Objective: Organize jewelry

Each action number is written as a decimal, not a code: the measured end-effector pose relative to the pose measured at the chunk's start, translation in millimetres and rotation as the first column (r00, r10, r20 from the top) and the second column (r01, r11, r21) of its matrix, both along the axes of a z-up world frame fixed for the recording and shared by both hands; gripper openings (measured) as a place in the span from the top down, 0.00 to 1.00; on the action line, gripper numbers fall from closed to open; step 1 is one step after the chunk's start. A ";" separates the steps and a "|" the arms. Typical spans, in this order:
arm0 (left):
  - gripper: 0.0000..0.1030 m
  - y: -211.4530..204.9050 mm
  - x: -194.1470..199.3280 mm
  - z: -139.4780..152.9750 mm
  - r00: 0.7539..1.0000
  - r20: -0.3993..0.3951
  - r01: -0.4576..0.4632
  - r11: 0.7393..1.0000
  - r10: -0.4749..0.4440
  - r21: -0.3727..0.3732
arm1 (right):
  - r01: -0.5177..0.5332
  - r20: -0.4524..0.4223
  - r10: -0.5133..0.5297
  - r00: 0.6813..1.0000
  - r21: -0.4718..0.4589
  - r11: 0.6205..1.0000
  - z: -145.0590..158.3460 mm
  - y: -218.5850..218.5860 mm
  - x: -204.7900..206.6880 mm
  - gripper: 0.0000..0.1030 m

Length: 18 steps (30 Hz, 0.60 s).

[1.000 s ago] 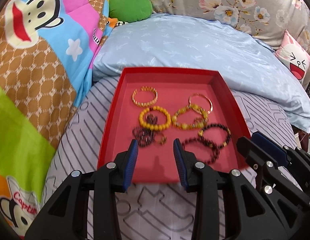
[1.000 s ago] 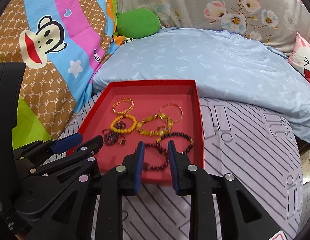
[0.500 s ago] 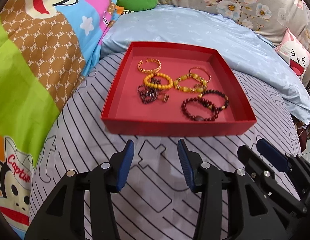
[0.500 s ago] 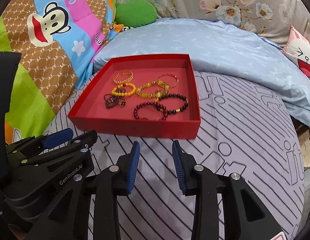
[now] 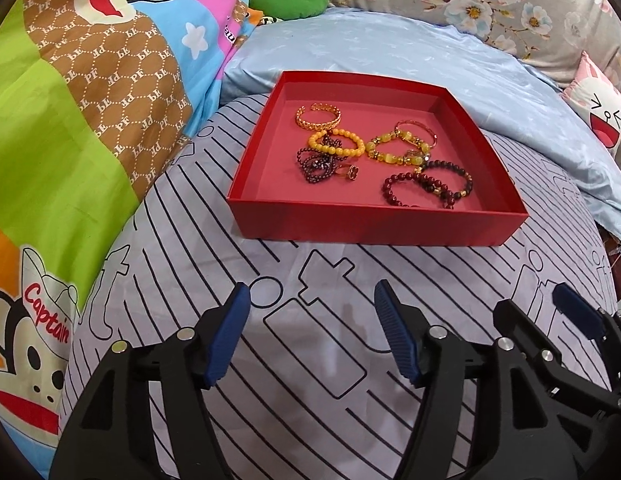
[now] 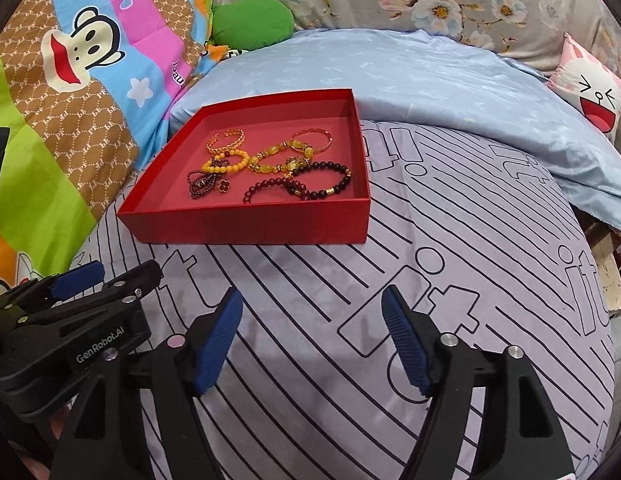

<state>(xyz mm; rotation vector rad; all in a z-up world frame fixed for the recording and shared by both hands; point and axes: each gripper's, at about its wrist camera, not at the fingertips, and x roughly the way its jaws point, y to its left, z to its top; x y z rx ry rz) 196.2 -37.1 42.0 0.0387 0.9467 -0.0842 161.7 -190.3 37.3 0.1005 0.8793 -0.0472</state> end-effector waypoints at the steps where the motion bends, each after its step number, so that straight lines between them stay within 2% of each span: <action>1: 0.36 0.3 -0.8 -0.5 1.000 0.001 -0.002 1.000 0.002 0.005 | 0.003 -0.001 -0.003 1.000 -0.002 1.000 -0.1 -0.5 -0.3 0.31; 7: 0.29 4.4 -4.5 -2.1 1.000 0.008 -0.017 1.000 0.017 0.012 | 0.017 -0.002 -0.017 1.000 -0.021 1.000 -1.3 -3.8 -1.6 0.18; 14: 0.20 7.2 -5.7 -2.3 0.999 0.015 -0.036 0.999 0.036 0.023 | 0.026 0.016 -0.025 1.000 -0.053 0.998 0.5 -2.4 -3.0 0.17; 15: 0.17 8.4 -5.6 -2.3 0.999 0.016 -0.042 0.999 0.042 0.023 | 0.028 0.020 -0.026 0.999 -0.056 0.998 0.8 -2.7 -3.3 0.14; 16: 0.16 9.8 -5.8 -2.2 0.999 0.017 -0.048 0.999 0.048 0.021 | 0.030 0.021 -0.029 0.999 -0.058 0.998 0.9 -3.0 -3.2 0.08; 18: 0.13 13.2 -5.3 -2.4 0.998 0.016 -0.061 0.998 0.061 0.015 | 0.032 0.019 -0.031 0.999 -0.047 0.998 0.4 -4.3 -2.6 0.06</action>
